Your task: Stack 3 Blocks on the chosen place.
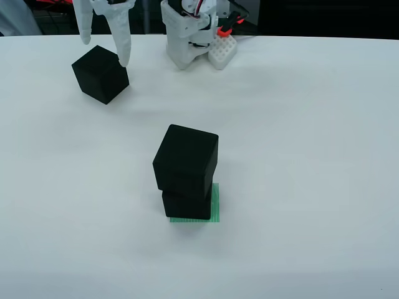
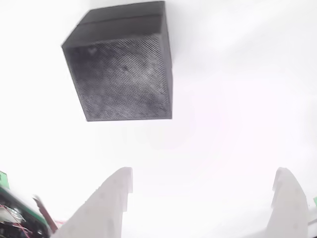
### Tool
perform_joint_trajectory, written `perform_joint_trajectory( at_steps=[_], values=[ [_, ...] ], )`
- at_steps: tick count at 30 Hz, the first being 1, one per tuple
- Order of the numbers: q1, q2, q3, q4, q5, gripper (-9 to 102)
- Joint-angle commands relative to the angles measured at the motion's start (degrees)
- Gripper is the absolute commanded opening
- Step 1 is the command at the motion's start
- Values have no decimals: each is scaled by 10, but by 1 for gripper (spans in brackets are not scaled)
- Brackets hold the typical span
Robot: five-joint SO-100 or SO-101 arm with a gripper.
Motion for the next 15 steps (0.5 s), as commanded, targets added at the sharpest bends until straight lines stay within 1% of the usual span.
perform_joint_trajectory(
  at_steps=[1,3,6,8,15],
  values=[
    [75,4,9,-18,-42,34],
    [107,3,19,-29,-74,34],
    [123,1,43,-53,-87,34],
    [138,1,61,-66,-122,34],
    [135,-10,137,-170,-152,34]
  ],
)
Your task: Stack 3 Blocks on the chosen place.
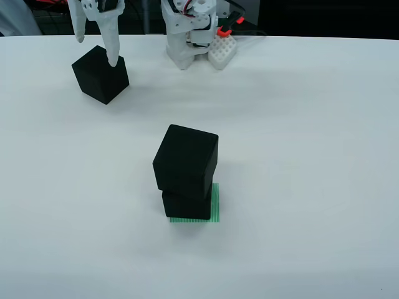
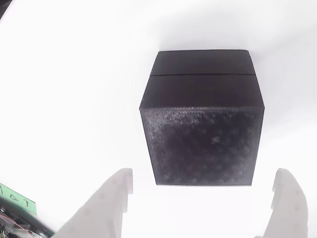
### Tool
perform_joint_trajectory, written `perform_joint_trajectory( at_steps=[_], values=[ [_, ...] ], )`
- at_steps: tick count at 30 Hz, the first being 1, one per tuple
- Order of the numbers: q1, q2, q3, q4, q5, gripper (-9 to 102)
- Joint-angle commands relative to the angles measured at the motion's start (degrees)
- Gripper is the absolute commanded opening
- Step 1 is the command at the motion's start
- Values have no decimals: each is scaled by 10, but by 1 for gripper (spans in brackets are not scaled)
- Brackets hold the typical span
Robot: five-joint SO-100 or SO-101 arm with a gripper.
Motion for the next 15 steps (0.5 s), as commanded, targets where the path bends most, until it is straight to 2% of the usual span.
perform_joint_trajectory(
  at_steps=[1,15],
  values=[
    [4,-4,25,-47,-13,34],
    [-11,-14,118,-147,-12,33]
  ],
)
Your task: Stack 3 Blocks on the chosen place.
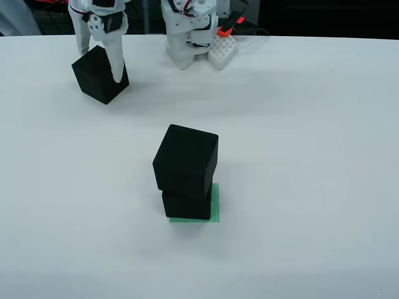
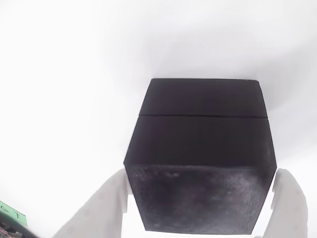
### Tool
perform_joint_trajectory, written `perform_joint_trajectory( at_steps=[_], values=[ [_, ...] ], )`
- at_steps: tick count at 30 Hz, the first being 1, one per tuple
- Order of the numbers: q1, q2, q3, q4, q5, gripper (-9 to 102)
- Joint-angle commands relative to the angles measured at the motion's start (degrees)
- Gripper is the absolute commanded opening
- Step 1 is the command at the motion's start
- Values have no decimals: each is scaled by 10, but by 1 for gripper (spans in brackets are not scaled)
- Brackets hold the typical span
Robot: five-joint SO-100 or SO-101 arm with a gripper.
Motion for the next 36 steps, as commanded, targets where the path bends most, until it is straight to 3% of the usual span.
perform_joint_trajectory(
  at_steps=[1,11,20,36],
  values=[
    [-11,-2,12,-23,-1,31],
    [-23,-6,-9,-25,30,15],
    [-75,-32,-119,47,126,11],
    [-319,-134,-566,288,365,11]
  ],
)
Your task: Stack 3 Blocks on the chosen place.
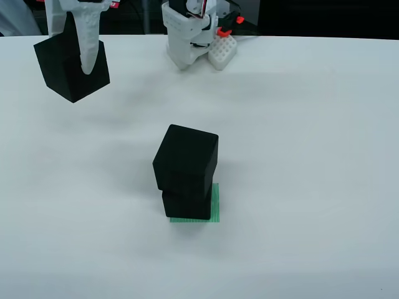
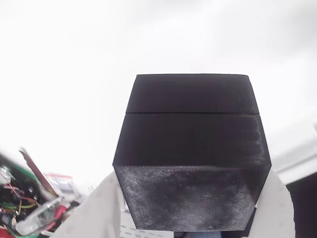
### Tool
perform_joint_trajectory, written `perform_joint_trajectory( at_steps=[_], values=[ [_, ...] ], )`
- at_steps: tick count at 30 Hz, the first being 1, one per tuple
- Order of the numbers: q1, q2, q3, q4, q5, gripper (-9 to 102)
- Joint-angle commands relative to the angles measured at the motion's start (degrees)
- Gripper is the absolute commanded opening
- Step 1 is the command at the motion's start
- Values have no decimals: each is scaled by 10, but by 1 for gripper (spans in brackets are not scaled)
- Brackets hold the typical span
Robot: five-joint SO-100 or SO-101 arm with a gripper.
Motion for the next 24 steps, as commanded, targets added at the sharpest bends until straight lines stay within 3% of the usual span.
perform_joint_trajectory(
  at_steps=[1,12,24],
  values=[
    [-69,-17,-134,33,61,11],
    [-241,-74,-221,33,136,12],
    [-358,-155,-229,33,216,12]
  ],
)
